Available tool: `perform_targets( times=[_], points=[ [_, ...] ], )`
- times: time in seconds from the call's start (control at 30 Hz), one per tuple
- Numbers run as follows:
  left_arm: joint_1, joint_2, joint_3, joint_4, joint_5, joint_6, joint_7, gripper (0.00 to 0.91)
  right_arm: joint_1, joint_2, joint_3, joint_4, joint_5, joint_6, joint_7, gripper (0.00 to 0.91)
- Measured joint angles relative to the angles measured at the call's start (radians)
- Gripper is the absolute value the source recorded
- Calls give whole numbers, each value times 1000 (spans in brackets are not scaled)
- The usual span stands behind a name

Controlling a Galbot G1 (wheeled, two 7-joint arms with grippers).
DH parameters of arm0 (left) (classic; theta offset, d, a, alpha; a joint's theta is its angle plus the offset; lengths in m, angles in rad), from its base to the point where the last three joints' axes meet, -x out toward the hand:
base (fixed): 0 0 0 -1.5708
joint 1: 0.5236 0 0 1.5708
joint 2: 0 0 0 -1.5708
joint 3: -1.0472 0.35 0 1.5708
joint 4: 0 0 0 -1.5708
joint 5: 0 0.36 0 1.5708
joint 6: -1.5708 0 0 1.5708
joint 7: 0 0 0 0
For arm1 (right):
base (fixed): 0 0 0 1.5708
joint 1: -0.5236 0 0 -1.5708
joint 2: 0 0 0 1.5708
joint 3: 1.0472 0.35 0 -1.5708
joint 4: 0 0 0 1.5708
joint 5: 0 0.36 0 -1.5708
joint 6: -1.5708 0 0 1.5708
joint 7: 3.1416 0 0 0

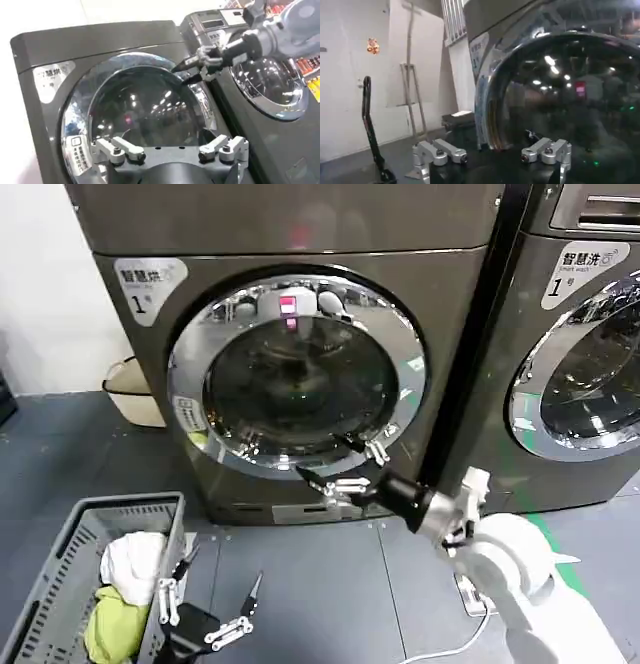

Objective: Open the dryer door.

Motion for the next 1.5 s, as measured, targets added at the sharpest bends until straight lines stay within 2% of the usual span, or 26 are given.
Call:
perform_targets(
  times=[1.5],
  points=[
    [3,-19,-10,0,8,1,0,907,343,129,-289,-319,-45,38,65,907]
  ],
)
